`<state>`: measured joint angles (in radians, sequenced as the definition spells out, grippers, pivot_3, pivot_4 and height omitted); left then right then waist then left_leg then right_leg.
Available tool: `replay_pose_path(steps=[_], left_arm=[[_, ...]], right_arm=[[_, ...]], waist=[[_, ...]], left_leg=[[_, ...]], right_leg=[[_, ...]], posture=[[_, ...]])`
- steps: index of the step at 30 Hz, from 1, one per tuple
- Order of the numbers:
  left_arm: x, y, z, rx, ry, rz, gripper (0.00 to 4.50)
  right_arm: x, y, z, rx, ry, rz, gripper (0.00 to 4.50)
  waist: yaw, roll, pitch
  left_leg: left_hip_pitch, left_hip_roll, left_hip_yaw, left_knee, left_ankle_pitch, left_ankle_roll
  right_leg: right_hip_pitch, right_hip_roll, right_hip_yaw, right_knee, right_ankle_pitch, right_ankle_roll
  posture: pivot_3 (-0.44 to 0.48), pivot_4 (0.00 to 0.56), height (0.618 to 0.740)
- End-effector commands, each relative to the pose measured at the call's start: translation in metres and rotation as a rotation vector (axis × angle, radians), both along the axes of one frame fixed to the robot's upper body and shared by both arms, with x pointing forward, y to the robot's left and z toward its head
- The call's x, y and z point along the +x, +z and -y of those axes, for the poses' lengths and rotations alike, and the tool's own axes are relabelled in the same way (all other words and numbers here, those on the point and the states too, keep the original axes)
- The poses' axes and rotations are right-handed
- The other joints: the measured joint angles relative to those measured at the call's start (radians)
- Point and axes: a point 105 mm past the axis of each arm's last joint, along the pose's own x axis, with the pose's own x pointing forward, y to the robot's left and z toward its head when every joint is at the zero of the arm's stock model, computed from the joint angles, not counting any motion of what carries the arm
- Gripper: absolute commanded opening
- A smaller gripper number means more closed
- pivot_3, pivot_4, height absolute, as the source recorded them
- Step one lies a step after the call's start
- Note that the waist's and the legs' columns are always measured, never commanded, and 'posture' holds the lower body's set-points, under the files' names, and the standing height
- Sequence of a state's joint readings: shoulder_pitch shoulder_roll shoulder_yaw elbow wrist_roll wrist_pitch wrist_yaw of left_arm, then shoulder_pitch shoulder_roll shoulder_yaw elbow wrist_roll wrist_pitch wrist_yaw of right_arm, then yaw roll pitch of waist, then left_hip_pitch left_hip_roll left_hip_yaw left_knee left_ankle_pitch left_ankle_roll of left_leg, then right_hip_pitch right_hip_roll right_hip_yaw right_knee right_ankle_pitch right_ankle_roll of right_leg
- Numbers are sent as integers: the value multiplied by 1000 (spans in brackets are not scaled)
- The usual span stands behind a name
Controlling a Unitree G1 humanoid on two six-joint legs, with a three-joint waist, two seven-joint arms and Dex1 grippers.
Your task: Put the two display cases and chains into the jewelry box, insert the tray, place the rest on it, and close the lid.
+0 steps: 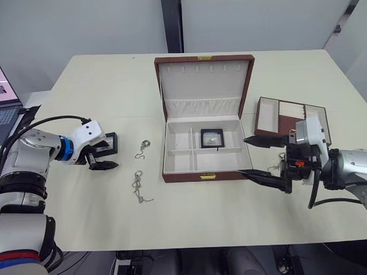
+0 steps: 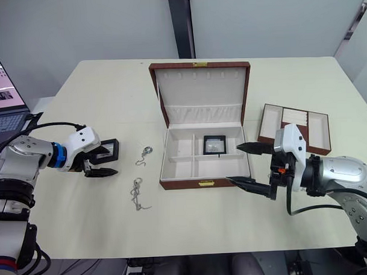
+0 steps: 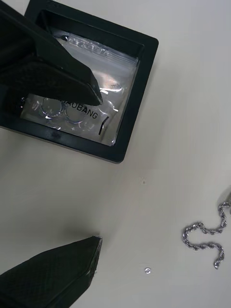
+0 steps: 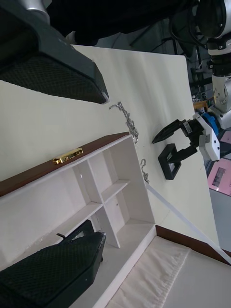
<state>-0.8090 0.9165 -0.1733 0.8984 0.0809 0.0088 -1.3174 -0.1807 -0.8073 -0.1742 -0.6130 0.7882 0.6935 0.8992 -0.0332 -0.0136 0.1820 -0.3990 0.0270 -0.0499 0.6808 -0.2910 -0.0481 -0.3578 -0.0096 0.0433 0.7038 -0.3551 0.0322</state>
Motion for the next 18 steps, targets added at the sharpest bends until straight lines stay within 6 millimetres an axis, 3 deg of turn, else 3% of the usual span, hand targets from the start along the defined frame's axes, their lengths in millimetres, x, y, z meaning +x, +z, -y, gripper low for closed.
replay_pose_path(steps=[1, 12, 13, 18], left_arm=[[1, 1, -4, 24, 6, 9, 3528], [2, 7, -6, 15, 18, 44, 199], [2, 8, -7, 14, 20, 47, 31], [0, 24, -1, -60, 16, 64, 31]], right_arm=[[-4, 7, -2, 5, 7, 42, 4500], [-2, 6, -4, 9, 19, 46, 4500], [-2, 6, -4, 8, 21, 46, 4500], [-2, 6, -1, -4, 24, 51, 4500]], waist=[[0, 0, 0], [0, 0, 0], [0, 0, 0], [1, 0, 0]], left_leg=[[0, 0, 0, 0, 0, 0], [0, 0, 0, 1, 0, 0], [0, 0, 0, 1, 0, 0], [0, 0, 0, 1, 0, 0]], right_leg=[[0, 0, 0, 0, 0, 0], [0, 0, 0, 1, 0, 0], [0, 0, 0, 1, 0, 0], [-1, 0, 0, 2, 0, 0]], posture=[[0, 150, 740], [0, 150, 740], [0, 150, 740], [0, 150, 740]])
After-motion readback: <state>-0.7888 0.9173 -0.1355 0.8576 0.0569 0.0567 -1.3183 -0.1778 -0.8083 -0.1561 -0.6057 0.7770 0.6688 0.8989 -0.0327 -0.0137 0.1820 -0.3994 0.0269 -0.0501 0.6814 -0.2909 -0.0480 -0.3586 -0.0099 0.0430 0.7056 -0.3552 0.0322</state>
